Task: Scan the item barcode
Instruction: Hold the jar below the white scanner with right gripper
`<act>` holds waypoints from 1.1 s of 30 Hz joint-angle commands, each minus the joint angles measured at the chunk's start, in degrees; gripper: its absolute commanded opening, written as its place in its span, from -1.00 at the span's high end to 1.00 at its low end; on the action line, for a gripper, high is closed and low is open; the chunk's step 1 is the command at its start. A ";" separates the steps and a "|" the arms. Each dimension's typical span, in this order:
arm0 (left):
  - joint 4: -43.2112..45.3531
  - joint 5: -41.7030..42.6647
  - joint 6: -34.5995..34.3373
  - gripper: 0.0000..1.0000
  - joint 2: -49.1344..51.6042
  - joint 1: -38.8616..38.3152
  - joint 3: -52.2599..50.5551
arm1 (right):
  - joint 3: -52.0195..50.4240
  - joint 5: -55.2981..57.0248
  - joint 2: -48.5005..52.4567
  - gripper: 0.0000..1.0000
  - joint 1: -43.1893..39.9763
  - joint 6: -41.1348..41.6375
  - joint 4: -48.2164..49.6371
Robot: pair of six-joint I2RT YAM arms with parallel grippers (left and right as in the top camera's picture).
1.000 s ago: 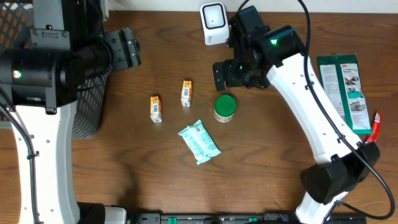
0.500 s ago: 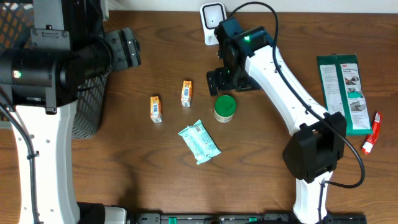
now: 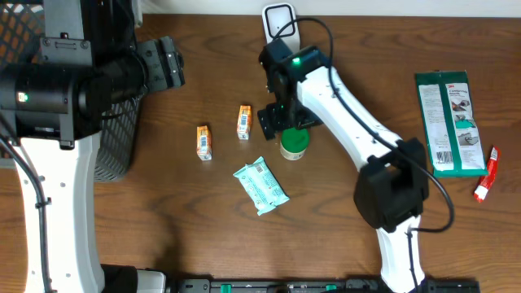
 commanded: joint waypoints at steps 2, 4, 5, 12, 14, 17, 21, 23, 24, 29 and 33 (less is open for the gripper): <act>-0.17 -0.55 -0.13 -0.65 0.22 0.31 0.50 | 0.35 2.12 3.15 -0.88 0.11 -0.79 -0.22; -0.17 -0.55 -0.13 -0.64 0.22 0.31 0.50 | 0.35 2.10 4.04 -0.84 0.11 -0.81 -0.22; -0.17 -0.55 -0.13 -0.64 0.22 0.31 0.50 | 0.35 2.10 4.37 -0.82 0.11 -0.81 -0.28; -0.17 -0.55 -0.13 -0.64 0.22 0.31 0.50 | 0.31 2.10 6.19 -0.61 0.11 -0.81 -1.05; -0.17 -0.55 -0.13 -0.64 0.22 0.31 0.50 | 0.22 2.51 6.19 -0.61 0.11 -0.81 -1.42; -0.17 -0.55 -0.13 -0.64 0.22 0.31 0.50 | 0.22 3.78 6.19 -0.64 0.04 -0.79 -2.43; -0.17 -0.55 -0.13 -0.64 0.22 0.31 0.50 | 0.22 3.72 6.19 -0.67 -0.28 -0.81 -3.85; -0.17 -0.55 -0.13 -0.64 0.22 0.31 0.50 | 0.22 3.74 6.19 -0.67 -0.26 -0.81 -4.59; -0.17 -0.55 -0.13 -0.64 0.22 0.31 0.50 | 0.22 3.72 6.19 -0.66 -0.26 -0.81 -4.79; -0.17 -0.55 -0.13 -0.64 0.22 0.31 0.50 | 0.22 2.93 6.19 -0.47 -0.02 -0.79 -4.33; -0.17 -0.55 -0.13 -0.64 0.22 0.31 0.50 | 0.22 2.67 6.19 -0.39 -0.04 -0.79 -3.61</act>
